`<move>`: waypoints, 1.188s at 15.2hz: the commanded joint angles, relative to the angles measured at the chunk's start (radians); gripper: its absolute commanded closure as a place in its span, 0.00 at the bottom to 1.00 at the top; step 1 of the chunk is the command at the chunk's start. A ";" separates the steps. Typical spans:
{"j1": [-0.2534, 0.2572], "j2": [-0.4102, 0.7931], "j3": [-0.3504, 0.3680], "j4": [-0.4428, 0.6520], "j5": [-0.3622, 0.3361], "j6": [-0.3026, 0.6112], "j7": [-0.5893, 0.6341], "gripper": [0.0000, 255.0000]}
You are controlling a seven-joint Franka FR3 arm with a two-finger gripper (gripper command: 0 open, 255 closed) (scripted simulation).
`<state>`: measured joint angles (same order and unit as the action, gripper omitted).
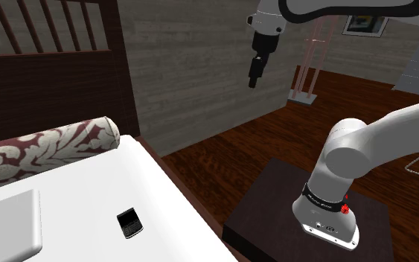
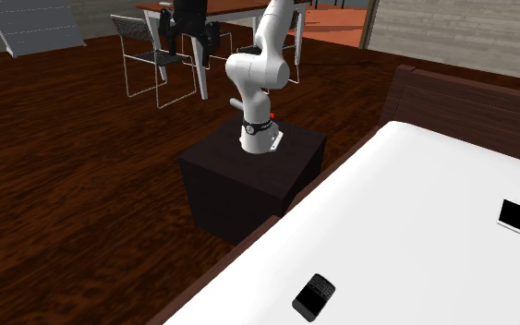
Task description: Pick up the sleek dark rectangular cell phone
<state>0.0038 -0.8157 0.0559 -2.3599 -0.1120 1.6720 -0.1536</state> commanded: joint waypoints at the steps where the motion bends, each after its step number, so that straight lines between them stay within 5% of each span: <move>1: 0.000 0.000 0.000 0.000 0.000 0.000 0.000 0.00; 18: 0.056 0.330 0.270 -0.107 0.168 0.371 0.384 0.00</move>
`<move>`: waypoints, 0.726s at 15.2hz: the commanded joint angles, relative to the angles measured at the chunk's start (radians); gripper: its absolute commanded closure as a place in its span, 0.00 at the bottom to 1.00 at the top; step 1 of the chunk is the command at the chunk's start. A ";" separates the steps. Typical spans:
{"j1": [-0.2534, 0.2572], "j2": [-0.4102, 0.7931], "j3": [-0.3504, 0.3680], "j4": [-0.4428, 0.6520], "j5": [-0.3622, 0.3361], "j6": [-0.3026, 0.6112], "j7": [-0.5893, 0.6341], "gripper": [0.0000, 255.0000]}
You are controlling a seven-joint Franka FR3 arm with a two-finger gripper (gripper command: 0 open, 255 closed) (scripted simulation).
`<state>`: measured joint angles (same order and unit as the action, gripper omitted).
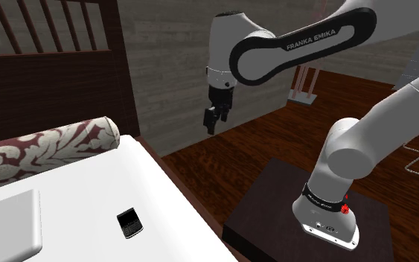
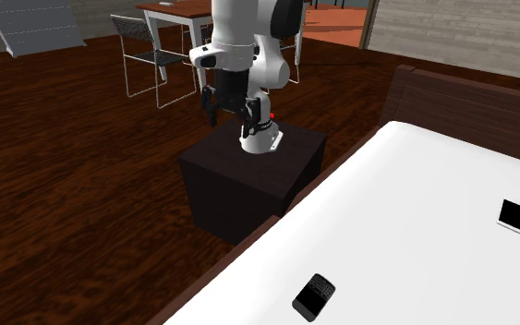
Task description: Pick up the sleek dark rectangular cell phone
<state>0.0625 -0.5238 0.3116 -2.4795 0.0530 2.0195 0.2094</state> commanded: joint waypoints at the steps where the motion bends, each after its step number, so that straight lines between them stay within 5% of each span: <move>1: -0.002 0.069 0.031 0.018 0.006 0.046 0.045 0.00; 11: -0.004 0.430 0.178 0.144 -0.059 0.247 0.310 0.00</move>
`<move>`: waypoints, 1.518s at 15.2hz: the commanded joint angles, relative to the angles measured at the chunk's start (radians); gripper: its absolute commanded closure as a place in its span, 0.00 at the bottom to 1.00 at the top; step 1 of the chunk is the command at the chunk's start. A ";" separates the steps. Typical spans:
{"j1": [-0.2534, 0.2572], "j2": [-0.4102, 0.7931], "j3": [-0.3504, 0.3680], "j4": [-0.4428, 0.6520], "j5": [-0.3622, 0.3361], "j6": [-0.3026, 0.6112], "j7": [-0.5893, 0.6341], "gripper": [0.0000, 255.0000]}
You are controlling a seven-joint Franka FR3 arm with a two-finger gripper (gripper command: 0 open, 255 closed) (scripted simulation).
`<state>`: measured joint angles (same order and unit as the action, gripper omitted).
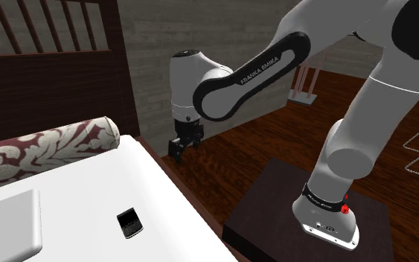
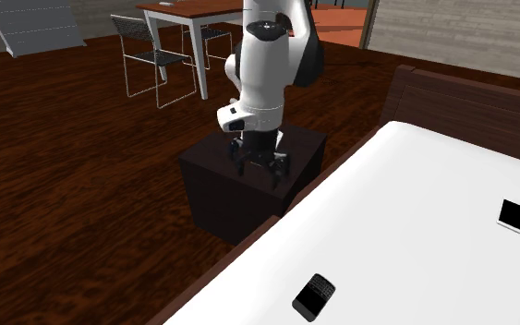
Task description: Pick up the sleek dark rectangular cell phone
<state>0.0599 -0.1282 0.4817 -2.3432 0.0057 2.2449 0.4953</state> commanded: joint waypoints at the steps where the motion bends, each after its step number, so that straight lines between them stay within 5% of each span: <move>1: 0.000 0.076 0.018 0.028 -0.030 0.037 0.055 0.00; 12: 0.127 0.529 0.005 0.332 -0.250 0.123 0.361 0.00; 21: 0.286 0.877 -0.061 0.702 -0.316 0.095 0.477 0.00; 23: 0.291 0.895 -0.068 0.705 -0.322 0.111 0.480 0.00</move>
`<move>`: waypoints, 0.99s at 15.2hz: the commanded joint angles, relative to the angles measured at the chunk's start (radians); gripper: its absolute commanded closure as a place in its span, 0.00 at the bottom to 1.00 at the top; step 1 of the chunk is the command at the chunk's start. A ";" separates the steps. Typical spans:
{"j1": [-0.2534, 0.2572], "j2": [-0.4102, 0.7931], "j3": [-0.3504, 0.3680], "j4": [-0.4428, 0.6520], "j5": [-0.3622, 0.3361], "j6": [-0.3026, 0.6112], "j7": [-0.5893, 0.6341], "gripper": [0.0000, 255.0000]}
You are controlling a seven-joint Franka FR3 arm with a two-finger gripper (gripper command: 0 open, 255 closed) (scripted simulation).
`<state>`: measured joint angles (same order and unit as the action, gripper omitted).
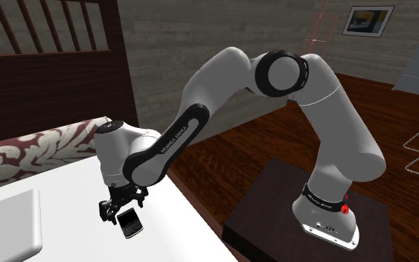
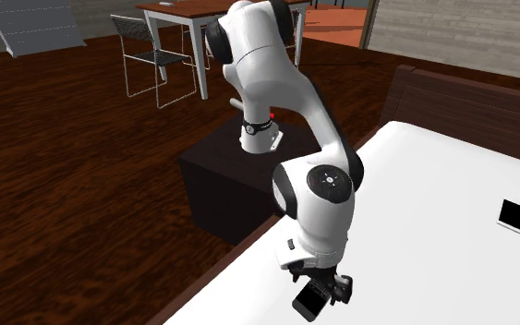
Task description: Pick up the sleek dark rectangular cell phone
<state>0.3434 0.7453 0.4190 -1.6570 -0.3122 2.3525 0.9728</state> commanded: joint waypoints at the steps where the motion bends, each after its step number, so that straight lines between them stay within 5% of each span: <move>1: 0.009 0.031 -0.009 0.020 -0.008 0.012 0.004 0.00; 7: 0.021 0.075 -0.025 0.031 -0.022 0.046 0.010 0.00; 8: 0.020 0.074 -0.025 0.029 -0.022 0.046 0.009 1.00; 15: 0.019 0.075 -0.025 0.031 -0.022 0.045 0.008 1.00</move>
<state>0.3635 0.8189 0.3959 -1.6264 -0.3335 2.3966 0.9810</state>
